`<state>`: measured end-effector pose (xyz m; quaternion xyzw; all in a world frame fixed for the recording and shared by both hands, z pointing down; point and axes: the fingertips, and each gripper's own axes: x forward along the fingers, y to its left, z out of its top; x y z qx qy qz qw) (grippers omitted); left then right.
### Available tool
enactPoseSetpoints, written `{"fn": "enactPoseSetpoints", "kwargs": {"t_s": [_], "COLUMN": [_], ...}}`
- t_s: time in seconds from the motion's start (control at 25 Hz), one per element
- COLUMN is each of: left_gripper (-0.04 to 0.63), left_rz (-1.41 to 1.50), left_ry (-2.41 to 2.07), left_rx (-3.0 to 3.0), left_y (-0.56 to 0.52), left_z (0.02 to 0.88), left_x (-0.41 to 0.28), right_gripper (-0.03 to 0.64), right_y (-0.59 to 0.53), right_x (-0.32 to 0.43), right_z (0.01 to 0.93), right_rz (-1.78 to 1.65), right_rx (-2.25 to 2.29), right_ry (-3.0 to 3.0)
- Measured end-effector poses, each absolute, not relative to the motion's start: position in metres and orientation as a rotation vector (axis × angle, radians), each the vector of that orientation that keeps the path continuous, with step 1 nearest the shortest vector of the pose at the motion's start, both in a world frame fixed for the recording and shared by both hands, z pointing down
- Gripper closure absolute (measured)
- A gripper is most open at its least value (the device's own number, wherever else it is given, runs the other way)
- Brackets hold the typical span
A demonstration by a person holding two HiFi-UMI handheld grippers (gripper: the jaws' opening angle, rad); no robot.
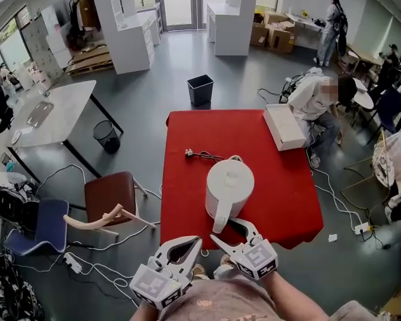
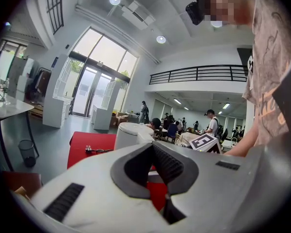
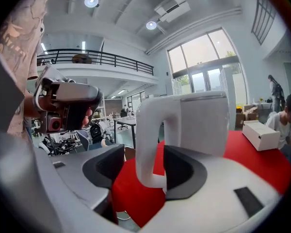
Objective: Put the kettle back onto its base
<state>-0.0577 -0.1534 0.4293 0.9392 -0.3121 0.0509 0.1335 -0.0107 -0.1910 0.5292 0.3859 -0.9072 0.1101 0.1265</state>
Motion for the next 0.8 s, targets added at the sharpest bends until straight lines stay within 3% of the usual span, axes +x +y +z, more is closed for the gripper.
{"fn": "enactPoseSetpoints", "kwargs": {"t_s": [0.36, 0.8], "left_gripper": [0.594, 0.594], "left_rz": [0.110, 0.077], "left_ry": [-0.755, -0.691], "left_rx": [2.786, 2.819], "left_y": [-0.141, -0.130], "left_z": [0.428, 0.421], "left_x": [-0.047, -0.031], "right_gripper": [0.378, 0.600], "right_y": [-0.157, -0.123], "right_x": [0.013, 0.020], "right_z": [0.508, 0.451], "right_rz": [0.326, 0.232], "right_rx": [1.241, 1.350], "right_ry": [-2.633, -2.757]}}
